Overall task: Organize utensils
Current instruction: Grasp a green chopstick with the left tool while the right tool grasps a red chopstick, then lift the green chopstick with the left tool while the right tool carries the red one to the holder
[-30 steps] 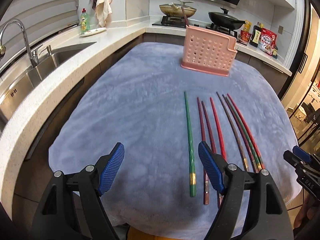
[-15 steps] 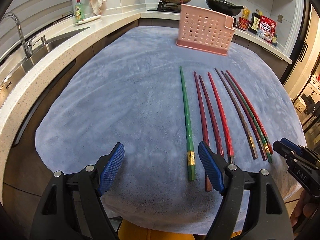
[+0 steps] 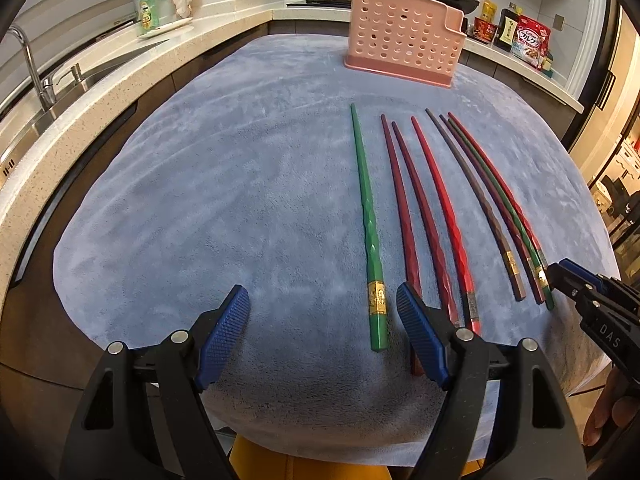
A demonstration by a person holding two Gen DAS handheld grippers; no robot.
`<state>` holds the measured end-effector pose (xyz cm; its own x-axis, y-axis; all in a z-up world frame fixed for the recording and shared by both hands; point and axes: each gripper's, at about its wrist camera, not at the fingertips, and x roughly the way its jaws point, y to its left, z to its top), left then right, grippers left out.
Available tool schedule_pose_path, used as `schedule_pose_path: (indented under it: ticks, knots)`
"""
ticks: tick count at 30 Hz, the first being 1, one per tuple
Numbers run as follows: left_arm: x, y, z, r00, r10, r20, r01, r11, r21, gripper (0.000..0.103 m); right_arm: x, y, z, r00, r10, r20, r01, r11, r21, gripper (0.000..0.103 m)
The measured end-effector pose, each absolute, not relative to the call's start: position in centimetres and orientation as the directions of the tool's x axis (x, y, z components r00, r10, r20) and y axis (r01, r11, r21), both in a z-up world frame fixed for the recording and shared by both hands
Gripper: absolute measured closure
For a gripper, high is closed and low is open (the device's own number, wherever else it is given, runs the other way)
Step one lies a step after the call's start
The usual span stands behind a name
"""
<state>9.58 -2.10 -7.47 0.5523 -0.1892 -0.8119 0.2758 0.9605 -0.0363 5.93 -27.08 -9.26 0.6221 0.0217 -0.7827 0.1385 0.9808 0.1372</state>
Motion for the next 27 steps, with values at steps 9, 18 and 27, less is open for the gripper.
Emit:
schedule_pose_path:
  ticks: [9,18,27]
  knots:
    - [9.6,-2.6,-8.6,0.549,-0.159,-0.82,0.275,0.961,-0.002,0.031,6.2,-27.0,-9.6,0.617,0.022,-0.787,0.14,0.981,0.137,0.086]
    - [9.6,-2.9,-8.8,0.567,-0.138,-0.812,0.273,0.962,0.027,0.032,6.0,-27.6,-9.8,0.622,0.009,-0.783,0.153,0.979,0.133,0.096]
    - [10.1,-2.0,-8.6,0.563,-0.154,-0.812,0.276,0.961,0.009,0.051,5.3,-28.9,-9.8,0.623,-0.022,-0.782,0.182,0.976,0.118,0.096]
